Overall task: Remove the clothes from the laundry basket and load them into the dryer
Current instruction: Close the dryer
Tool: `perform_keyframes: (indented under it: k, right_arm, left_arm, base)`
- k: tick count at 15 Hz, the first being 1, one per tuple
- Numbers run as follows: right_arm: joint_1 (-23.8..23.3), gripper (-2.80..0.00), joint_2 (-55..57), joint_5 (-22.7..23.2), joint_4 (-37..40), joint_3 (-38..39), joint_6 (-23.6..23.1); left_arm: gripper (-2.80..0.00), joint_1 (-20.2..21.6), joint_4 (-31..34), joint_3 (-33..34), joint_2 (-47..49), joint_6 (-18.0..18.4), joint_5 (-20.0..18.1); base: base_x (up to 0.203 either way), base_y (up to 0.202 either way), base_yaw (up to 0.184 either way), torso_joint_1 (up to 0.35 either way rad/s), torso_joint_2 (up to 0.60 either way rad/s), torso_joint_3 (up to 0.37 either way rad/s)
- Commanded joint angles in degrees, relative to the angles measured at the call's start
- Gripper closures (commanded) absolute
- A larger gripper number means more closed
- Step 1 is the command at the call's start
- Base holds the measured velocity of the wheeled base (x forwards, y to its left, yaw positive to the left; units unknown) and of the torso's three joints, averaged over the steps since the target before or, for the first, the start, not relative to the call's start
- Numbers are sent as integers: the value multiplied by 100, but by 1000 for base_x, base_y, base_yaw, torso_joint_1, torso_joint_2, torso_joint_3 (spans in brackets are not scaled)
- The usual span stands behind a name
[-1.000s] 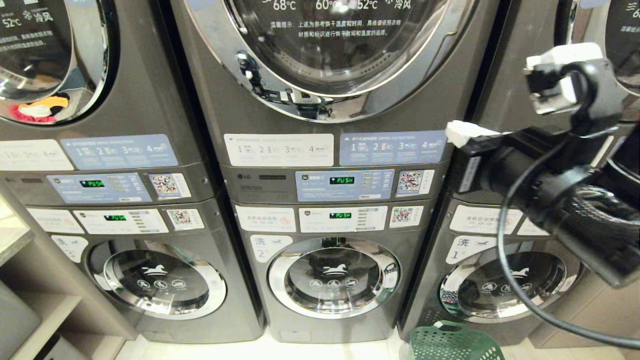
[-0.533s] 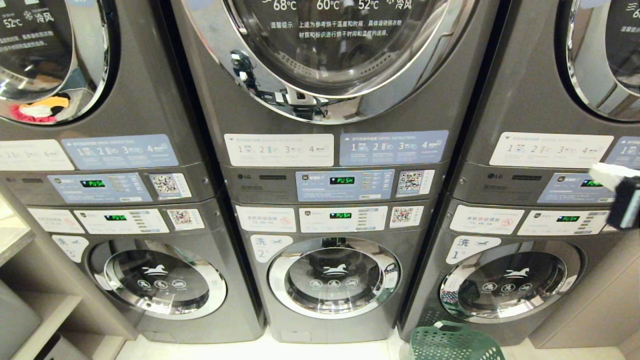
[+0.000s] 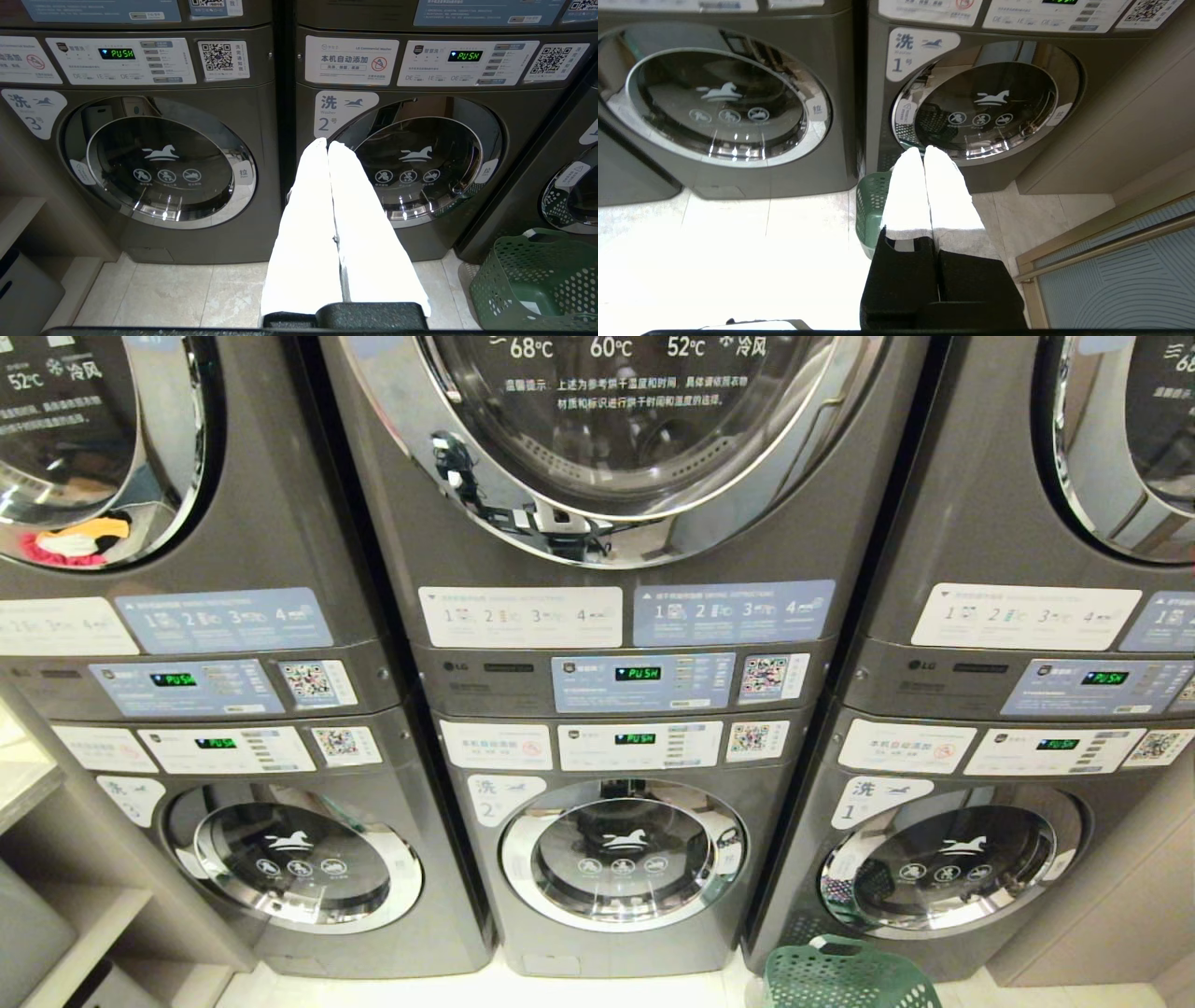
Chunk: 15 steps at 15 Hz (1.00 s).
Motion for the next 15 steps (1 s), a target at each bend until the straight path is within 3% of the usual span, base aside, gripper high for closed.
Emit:
perform_keyframes:
  k: [1, 4, 7, 10, 15]
  right_arm:
    - [-35, 0, -1057, 158, 126, 525, -65]
    - [85, 0, -960, 377, 565, 695, -172]
    - [1033, 0, -933, 362, 692, 640, -431]
    - [678, 0, -1753, 298, 702, 632, -428]
    - [607, 0, -2624, 244, 663, 645, -276]
  left_arm:
    - [0, 2, 0, 9, 7, 0, 4]
    - [0, 2, 0, 9, 7, 0, -3]
    - [0, 2, 0, 9, 7, 0, 4]
    - [0, 2, 0, 9, 7, 6, -5]
    - [0, 2, 0, 9, 7, 9, 2]
  base:
    - [0, 0, 0, 0, 0, 0]
    - [0, 0, 0, 0, 0, 0]
    - [0, 0, 0, 0, 0, 0]
    - [0, 0, 0, 0, 0, 0]
    - [0, 0, 0, 0, 0, 0]
